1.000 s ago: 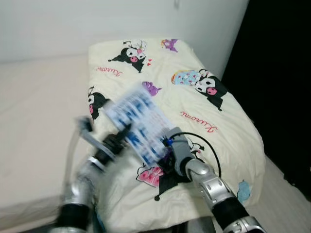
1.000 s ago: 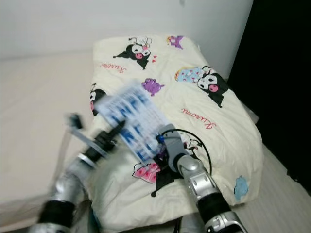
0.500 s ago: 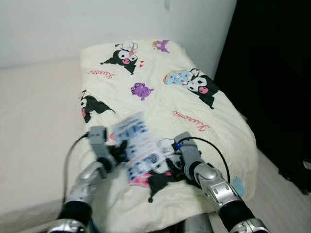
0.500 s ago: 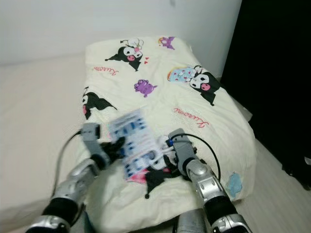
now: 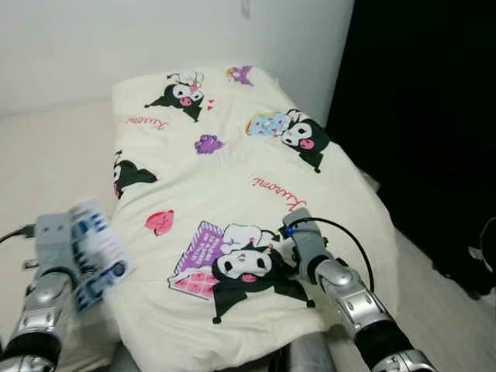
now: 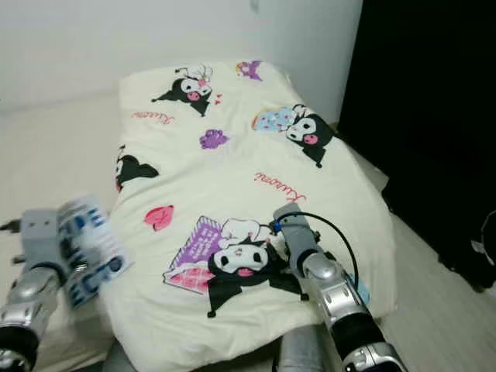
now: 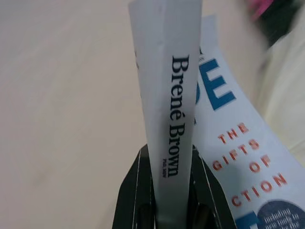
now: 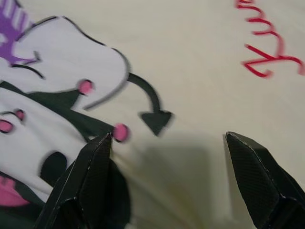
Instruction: Clean up the room
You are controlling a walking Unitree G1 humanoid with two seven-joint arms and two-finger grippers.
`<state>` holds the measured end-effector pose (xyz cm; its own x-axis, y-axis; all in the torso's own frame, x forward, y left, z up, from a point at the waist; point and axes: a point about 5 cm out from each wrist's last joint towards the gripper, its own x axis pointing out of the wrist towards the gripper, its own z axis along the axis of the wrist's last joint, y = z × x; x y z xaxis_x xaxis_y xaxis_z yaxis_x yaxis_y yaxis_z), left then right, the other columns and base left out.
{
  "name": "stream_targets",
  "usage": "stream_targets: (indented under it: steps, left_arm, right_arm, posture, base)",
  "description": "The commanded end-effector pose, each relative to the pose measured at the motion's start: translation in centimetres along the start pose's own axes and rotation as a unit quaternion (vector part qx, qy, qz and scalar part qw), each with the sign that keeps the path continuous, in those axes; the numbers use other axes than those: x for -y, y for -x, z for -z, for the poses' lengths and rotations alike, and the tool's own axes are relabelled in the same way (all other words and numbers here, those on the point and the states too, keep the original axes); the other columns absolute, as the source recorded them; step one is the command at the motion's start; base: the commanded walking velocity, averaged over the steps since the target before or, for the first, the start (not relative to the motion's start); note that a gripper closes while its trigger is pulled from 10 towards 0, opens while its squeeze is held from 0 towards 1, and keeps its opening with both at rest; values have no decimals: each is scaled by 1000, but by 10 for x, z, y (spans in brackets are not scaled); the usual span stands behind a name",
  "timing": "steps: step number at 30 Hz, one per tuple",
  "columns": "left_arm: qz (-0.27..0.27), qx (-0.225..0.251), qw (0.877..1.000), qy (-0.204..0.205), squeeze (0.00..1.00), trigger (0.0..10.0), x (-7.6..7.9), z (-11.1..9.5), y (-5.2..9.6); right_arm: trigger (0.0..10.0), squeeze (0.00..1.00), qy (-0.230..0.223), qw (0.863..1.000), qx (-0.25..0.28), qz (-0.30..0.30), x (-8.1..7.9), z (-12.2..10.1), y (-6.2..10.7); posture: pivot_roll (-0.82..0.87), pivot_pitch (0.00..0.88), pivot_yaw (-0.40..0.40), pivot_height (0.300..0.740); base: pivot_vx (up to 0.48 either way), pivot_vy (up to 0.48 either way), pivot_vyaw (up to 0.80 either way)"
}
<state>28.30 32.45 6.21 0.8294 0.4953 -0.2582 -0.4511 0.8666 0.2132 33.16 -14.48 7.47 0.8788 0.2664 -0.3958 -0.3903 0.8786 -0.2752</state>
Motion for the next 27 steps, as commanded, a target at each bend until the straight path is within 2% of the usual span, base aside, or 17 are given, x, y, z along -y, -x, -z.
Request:
stream_targets:
  steps: [1,2,5,6,7,10,11,14,16,17,18,19,20,22,23,24,27]
  left_arm:
    - [-12,-52,998,-20,0,10000,-10,26,7]
    - [-5,-66,998,-25,0,10000,-10,35,11]
    - [-1,-75,997,-29,0,10000,-9,41,14]
    - [10,-98,994,-40,0,10000,-8,56,21]
    - [10,-98,994,-40,0,10000,-8,56,21]
    - [20,-115,991,-62,0,10000,-8,68,27]
    - [20,-115,991,-62,0,10000,-8,68,27]
    - [19,-109,989,-95,0,10000,-12,70,28]
    - [6,-94,987,-129,0,10000,-18,64,25]
    - [6,-94,987,-129,0,10000,-18,64,25]
    - [-2,-84,986,-143,0,10000,-22,60,23]
    - [-10,-66,983,-168,0,10000,-27,50,18]
    - [-10,-66,983,-168,0,10000,-27,50,18]
    - [-35,-38,976,-210,0,10000,-39,32,10]
    - [-35,-38,976,-210,0,10000,-39,32,10]
    - [-43,-30,973,-223,0,10000,-44,26,8]
    - [-60,-7,965,-256,0,10000,-54,12,5]
  right_arm:
    - [10000,0,-1,1000,-23,-4,-3,10,1]
    - [10000,0,-1,999,-40,0,-2,15,1]
    - [10000,0,-1,999,-51,2,-2,19,1]
    - [10000,0,-4,995,-98,12,1,33,4]
    - [10000,0,-4,995,-98,12,1,33,4]
    - [10000,0,-20,985,-169,40,9,55,12]
    - [10000,0,-20,985,-169,40,9,55,12]
    - [10000,0,-18,975,-207,76,22,66,21]
    - [10000,0,20,971,-200,128,42,60,27]
    - [10000,0,20,971,-200,128,42,60,27]
    - [10000,0,23,972,-183,143,47,51,28]
    - [10000,0,22,979,-139,150,52,33,27]
    - [10000,0,22,979,-139,150,52,33,27]
    - [10000,0,-8,984,-84,159,59,6,27]
    - [10000,0,-8,984,-84,159,59,6,27]
    - [10000,0,-20,984,-74,164,62,0,28]
    - [10000,0,-18,983,-58,173,68,-12,29]
  posture:
    - [-100,173,29,550]
    - [-96,172,28,550]
    - [-96,172,28,550]
    - [-93,168,26,550]
    - [-93,168,26,550]
    - [-96,164,26,550]
    - [-96,164,26,550]
    - [-96,163,27,550]
    - [-96,160,26,550]
    - [-96,160,26,550]
    - [-100,159,26,550]
    - [-113,148,27,550]
    - [-113,148,27,550]
    - [-119,126,30,550]
    - [-119,126,30,550]
    - [-119,126,30,550]
    - [-114,109,24,550]
  base:
    - [0,0,0]
    - [0,0,0]
    - [0,0,0]
    - [0,0,0]
    - [0,0,0]
    - [0,0,0]
    - [0,0,0]
    - [0,0,0]
    - [0,0,0]
    - [0,0,0]
    - [0,0,0]
    - [0,0,0]
    - [0,0,0]
    - [0,0,0]
    - [0,0,0]
    - [0,0,0]
    - [0,0,0]
